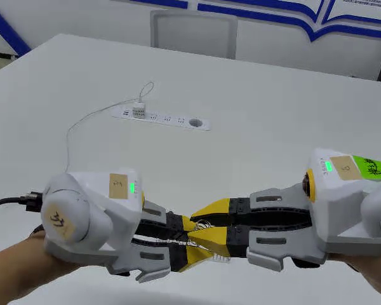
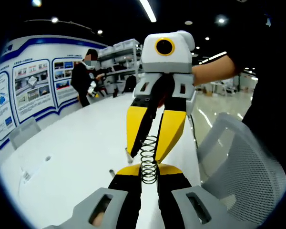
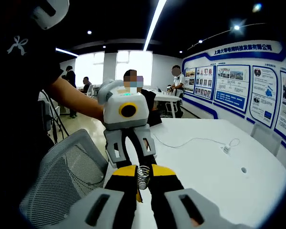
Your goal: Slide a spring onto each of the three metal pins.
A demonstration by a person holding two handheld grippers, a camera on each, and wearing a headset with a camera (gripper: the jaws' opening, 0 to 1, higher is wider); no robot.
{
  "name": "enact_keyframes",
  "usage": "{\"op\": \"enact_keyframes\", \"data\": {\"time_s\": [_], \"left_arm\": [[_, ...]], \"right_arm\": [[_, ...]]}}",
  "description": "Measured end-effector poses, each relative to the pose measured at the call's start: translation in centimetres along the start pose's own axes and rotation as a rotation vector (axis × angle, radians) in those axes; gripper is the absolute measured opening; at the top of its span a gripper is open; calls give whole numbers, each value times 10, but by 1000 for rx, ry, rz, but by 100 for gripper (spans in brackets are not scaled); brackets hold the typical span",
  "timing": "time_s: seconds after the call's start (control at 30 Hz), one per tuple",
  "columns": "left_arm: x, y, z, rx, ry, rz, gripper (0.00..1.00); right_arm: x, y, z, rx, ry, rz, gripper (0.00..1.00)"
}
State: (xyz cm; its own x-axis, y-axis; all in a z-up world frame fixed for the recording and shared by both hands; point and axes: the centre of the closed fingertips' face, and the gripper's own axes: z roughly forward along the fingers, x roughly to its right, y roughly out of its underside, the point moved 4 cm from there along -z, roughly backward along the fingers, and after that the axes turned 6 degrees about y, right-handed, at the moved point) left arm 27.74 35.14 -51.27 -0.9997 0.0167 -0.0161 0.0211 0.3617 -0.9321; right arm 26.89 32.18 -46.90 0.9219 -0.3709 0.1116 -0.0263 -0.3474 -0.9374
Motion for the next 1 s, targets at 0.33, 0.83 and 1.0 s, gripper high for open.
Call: {"op": "enact_keyframes", "data": {"time_s": [0.33, 0.83, 1.0], "left_arm": [[-1, 1, 2, 5, -1, -16, 12], [-14, 14, -5, -18, -26, -72, 26], [-20, 17, -17, -19, -56, -86, 29]], "right_arm": [[3, 0, -1, 1, 24, 7, 10], [41, 4, -25, -15, 152, 22, 10], [68, 12, -41, -37, 246, 47, 10]]}}
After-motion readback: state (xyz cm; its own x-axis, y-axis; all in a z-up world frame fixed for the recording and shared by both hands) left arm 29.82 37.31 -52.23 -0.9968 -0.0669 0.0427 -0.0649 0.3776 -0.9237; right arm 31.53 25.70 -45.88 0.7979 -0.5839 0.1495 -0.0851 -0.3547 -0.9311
